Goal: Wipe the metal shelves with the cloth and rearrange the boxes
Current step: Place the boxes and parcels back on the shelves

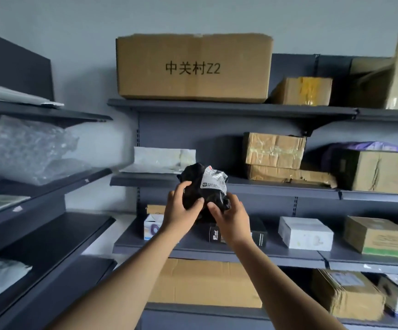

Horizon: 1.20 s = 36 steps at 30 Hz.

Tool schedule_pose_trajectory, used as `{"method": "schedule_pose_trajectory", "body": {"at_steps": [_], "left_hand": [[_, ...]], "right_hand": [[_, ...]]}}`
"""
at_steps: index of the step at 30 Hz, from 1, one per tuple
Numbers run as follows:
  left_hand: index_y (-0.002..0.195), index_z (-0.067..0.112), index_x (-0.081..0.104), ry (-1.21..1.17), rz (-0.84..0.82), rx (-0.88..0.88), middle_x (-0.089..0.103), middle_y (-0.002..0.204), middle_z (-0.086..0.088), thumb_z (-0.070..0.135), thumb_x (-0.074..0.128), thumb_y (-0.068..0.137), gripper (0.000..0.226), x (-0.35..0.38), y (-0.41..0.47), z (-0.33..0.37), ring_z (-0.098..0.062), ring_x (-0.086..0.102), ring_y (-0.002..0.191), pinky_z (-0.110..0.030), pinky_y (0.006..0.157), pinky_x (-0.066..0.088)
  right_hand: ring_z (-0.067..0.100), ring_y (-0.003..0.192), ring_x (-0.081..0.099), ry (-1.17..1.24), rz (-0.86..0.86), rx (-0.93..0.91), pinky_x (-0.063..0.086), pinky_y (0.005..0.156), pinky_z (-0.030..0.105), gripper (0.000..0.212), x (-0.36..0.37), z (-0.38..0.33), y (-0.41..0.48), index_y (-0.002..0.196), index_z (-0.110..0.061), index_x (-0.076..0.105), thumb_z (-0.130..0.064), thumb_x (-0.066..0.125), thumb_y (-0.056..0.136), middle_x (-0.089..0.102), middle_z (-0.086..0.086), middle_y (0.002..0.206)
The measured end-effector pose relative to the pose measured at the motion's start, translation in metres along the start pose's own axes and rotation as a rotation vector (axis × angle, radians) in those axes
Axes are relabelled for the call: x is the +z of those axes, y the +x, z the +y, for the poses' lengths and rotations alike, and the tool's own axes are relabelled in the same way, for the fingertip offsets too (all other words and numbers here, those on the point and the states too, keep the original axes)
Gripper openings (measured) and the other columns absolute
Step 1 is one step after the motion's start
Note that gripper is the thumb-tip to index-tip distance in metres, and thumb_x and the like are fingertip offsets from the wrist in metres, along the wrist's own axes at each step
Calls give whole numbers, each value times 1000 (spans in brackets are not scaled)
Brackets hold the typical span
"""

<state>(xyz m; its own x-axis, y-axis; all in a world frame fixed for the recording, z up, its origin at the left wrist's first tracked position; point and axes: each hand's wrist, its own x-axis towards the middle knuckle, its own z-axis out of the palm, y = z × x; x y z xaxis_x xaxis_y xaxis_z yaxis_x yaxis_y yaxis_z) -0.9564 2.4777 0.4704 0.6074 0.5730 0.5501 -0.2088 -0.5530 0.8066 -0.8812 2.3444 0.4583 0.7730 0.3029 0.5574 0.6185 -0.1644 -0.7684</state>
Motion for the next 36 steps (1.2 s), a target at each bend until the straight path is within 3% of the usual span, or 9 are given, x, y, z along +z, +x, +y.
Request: {"method": "schedule_pose_trajectory", "body": {"at_steps": [6,10,16,19,22,28,32,36], "left_hand": [[135,39,50,-16,-42,34,49,128,7,32,70,90,50,21,59,-18,-7,49,112,-22,92,37],[135,35,51,-23,-66,46,52,129,4,31,69,91,48,35,112,-36,-11,51,115,-22,92,37],[132,33,53,5,-110,92,56,127,1,30,68,89,46,57,196,-61,-14,54,114,-25,92,40],[133,32,53,45,-165,82,59,124,0,31,68,89,46,65,227,-77,-18,58,112,-33,97,47],[134,29,53,108,-244,54,61,125,2,33,67,90,46,72,254,-93,-17,58,112,-28,92,45],[132,27,56,268,-304,47,63,114,4,41,61,93,41,84,269,-107,-13,56,90,-27,79,44],[133,33,54,288,-306,33,61,123,8,50,58,92,44,83,264,-110,-15,56,99,-31,86,46],[124,33,59,304,-248,44,63,124,9,53,57,92,38,79,260,-111,-17,59,109,-33,91,48]], "right_hand": [[20,102,62,-20,32,-34,44,84,27,43,12,21,53,126,-21,60,-40,74,90,61,4,113],[17,94,61,-81,48,-19,48,86,30,45,26,32,103,128,-23,60,-41,74,90,62,5,114],[18,88,67,-181,109,-18,53,81,37,34,45,43,180,112,-20,65,-41,75,88,72,0,105],[25,94,67,-261,121,-5,52,80,38,32,55,57,211,108,-17,64,-42,73,89,73,3,102],[31,104,66,-359,108,26,52,81,38,42,65,74,234,115,-15,64,-48,71,90,73,7,107],[34,106,63,-598,113,91,41,72,36,48,81,92,248,109,-21,57,-66,56,92,70,5,109],[33,104,64,-630,162,93,42,73,37,52,86,97,246,104,-22,54,-72,52,90,69,4,108],[36,109,63,-599,182,83,49,81,40,61,84,94,244,115,-19,56,-73,56,87,69,7,115]]}}
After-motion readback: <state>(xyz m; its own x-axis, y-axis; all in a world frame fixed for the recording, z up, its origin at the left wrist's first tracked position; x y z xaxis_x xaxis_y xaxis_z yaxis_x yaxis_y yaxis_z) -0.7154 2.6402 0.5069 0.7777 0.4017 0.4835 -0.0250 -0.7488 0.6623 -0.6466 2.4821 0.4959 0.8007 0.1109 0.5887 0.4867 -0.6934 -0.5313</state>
